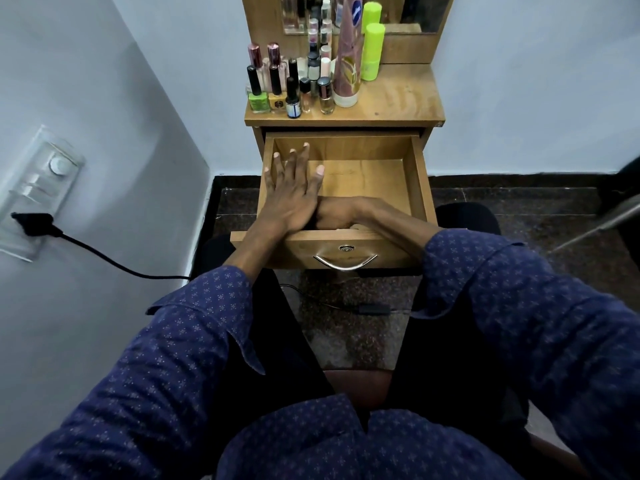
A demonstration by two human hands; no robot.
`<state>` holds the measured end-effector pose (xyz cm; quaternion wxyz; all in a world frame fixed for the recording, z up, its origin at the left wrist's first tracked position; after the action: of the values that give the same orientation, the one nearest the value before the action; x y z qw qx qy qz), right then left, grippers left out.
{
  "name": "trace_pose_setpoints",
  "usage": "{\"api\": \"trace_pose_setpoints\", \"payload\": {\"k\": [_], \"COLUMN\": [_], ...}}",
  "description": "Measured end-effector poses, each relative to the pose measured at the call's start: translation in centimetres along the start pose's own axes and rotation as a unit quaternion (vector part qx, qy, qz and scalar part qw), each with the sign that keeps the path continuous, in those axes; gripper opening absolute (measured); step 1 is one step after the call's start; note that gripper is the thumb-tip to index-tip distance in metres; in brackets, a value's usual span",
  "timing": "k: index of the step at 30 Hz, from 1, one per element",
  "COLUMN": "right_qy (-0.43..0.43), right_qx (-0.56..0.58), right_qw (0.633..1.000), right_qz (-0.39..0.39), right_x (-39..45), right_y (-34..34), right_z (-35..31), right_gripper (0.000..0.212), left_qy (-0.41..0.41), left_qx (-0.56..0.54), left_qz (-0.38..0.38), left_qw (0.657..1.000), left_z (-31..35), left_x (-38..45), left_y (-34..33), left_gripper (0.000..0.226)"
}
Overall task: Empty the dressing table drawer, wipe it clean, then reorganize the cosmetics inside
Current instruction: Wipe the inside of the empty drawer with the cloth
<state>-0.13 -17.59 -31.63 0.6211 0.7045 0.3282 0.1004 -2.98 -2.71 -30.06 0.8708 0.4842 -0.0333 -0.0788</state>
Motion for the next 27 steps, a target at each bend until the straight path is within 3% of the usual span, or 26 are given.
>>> {"api": "trace_pose_setpoints", "payload": {"k": [3, 5, 7, 10, 13, 16, 18, 20, 22, 24, 27], "right_qy": [0.035, 0.029, 0.024, -0.033, -0.031, -0.044, -0.069, -0.106, -0.114, -0.109, -0.097], "right_qx": [-0.014, 0.017, 0.050, 0.065, 0.007, -0.049, -0.020, 0.012, 0.027, 0.019, -0.037], "right_qw": [0.985, 0.977, 0.971, 0.978, 0.998, 0.997, 0.997, 0.994, 0.993, 0.991, 0.992], "right_qz": [-0.170, -0.210, -0.231, -0.197, -0.051, 0.047, 0.031, 0.004, 0.015, 0.074, 0.075], "right_x": [1.9, 1.5, 0.2, -0.5, -0.5, 2.2, 4.6, 5.8, 6.1, 5.2, 4.2], "right_y": [0.0, 2.2, 3.5, 2.6, 2.5, 1.5, 0.0, -0.9, -0.5, 0.8, 1.5], "right_z": [-1.6, -2.4, -1.2, 1.4, 1.1, 0.1, -0.9, -1.4, -1.2, -0.7, 1.1], "right_gripper": [0.018, 0.017, 0.038, 0.043, 0.032, 0.041, 0.055, 0.055, 0.059, 0.068, 0.067], "left_qy": [0.003, 0.003, 0.004, -0.007, -0.022, -0.014, -0.020, -0.029, -0.022, -0.011, -0.010], "left_qx": [0.011, 0.016, 0.027, 0.026, 0.013, -0.004, -0.014, -0.013, -0.015, -0.021, -0.006], "left_qz": [-0.006, -0.009, -0.018, -0.020, -0.014, -0.013, -0.012, -0.010, -0.006, -0.009, -0.019], "left_qw": [1.000, 1.000, 0.999, 0.999, 1.000, 1.000, 1.000, 0.999, 1.000, 1.000, 1.000], "left_z": [0.1, 0.2, 0.2, 0.5, 0.8, 0.9, 0.9, 0.9, 0.6, 0.4, 0.0], "left_x": [-0.2, -0.3, -0.4, -0.4, -0.5, -0.6, -0.7, -0.5, -0.4, -0.3, -0.2], "left_y": [0.1, 0.3, 0.3, 0.2, 0.3, 0.2, 0.1, 0.2, 0.3, 0.1, -0.1], "left_gripper": [0.066, 0.066, 0.067, 0.067, 0.069, 0.073, 0.074, 0.073, 0.072, 0.073, 0.074]}}
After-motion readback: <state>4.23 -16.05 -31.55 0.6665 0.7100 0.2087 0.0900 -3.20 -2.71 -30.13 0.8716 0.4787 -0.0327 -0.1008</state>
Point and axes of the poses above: each hand's wrist, its own x-axis towards the middle knuckle, its own y-axis out of the back of the hand, z = x × y, the point moved 3 cm from there along x, towards the middle knuckle, and after that the axes turned 9 degrees about -y, right-handed, at the moved point
